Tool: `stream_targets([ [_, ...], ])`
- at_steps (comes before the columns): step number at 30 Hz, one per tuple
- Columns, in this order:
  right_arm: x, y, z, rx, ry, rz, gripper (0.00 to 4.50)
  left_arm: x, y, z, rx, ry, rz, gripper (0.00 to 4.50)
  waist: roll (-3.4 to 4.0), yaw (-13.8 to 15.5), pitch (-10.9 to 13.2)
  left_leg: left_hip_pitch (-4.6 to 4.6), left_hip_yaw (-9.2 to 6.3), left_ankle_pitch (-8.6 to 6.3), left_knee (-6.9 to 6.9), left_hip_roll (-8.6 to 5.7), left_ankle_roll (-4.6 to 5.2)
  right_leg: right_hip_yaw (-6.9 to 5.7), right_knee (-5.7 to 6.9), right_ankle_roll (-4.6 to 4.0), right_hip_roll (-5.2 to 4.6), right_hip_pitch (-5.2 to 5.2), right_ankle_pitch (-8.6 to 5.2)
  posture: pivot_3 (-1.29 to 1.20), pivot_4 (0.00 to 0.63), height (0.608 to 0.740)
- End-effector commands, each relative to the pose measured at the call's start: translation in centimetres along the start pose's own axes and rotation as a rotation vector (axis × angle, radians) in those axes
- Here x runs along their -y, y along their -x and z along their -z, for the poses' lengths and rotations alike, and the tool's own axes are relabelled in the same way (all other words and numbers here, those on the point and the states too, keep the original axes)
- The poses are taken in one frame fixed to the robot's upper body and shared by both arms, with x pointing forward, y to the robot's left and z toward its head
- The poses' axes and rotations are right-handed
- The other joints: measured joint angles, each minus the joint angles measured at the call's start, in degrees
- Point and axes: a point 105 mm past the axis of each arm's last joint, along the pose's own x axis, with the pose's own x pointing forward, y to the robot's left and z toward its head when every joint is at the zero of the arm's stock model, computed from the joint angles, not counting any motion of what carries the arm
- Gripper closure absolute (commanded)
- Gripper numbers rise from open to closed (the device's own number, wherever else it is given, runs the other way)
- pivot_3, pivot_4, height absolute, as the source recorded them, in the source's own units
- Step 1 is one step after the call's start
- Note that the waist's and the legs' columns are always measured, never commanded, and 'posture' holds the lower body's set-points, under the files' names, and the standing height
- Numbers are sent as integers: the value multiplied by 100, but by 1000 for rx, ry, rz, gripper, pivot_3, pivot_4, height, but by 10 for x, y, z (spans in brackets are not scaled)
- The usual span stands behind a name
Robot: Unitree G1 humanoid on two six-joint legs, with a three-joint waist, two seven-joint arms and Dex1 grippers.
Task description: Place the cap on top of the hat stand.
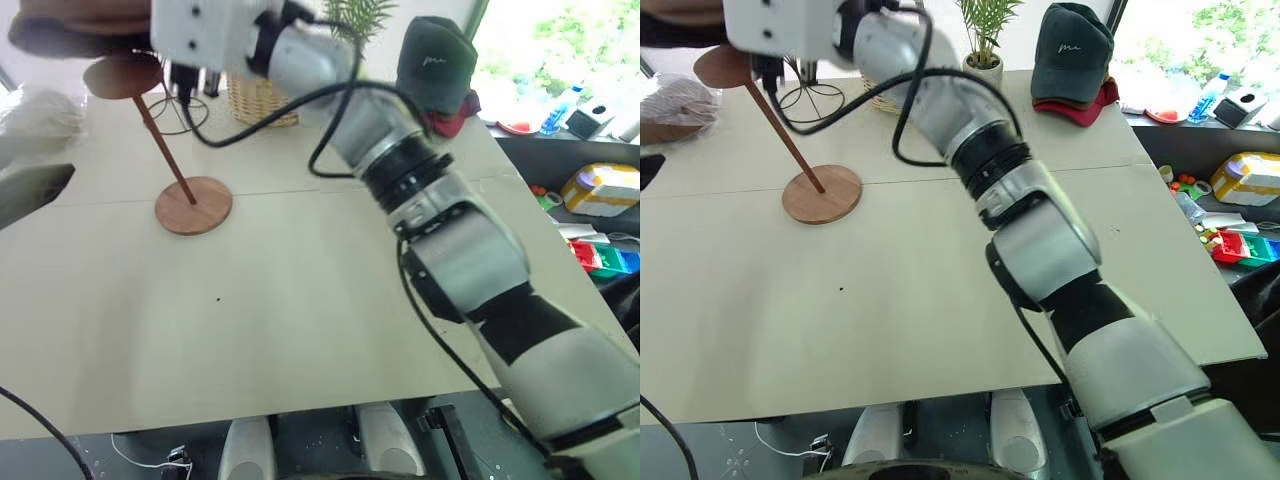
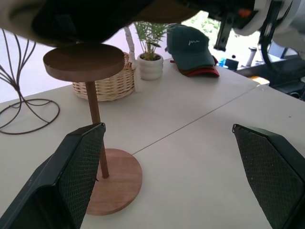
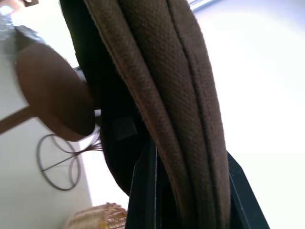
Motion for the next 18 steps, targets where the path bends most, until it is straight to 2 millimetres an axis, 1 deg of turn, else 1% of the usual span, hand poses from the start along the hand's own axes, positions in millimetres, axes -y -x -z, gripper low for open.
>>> stream_targets([
  [1, 7, -9, -22, 59, 41, 39, 4451, -5, 10, -19, 54, -48, -40, 0, -2, 9, -1, 0, 0, 0, -4, 0, 0, -1, 0, -1, 0, -1, 0, 0, 150, 728],
  [7, -3, -6, -17, 57, 93, 21, 4451, -14, 14, -25, 60, -50, -88, 0, -3, 6, 0, 0, 0, 0, -13, 0, -1, -2, -4, -3, 0, -4, -2, 0, 150, 728],
  [12, -26, -2, -14, 71, 133, -35, 4451, -15, 9, -32, 81, -56, -105, 0, -8, 5, -3, 1, 0, 0, -15, 0, -1, -3, -4, -3, 0, -3, -2, 0, 150, 728],
  [18, -47, 4, -10, 75, 175, -83, 4451, -18, 8, -33, 115, -43, -122, 0, -8, 6, -2, 0, 0, 1, -15, 0, -1, -3, -3, -1, 0, -4, -1, 0, 150, 728],
])
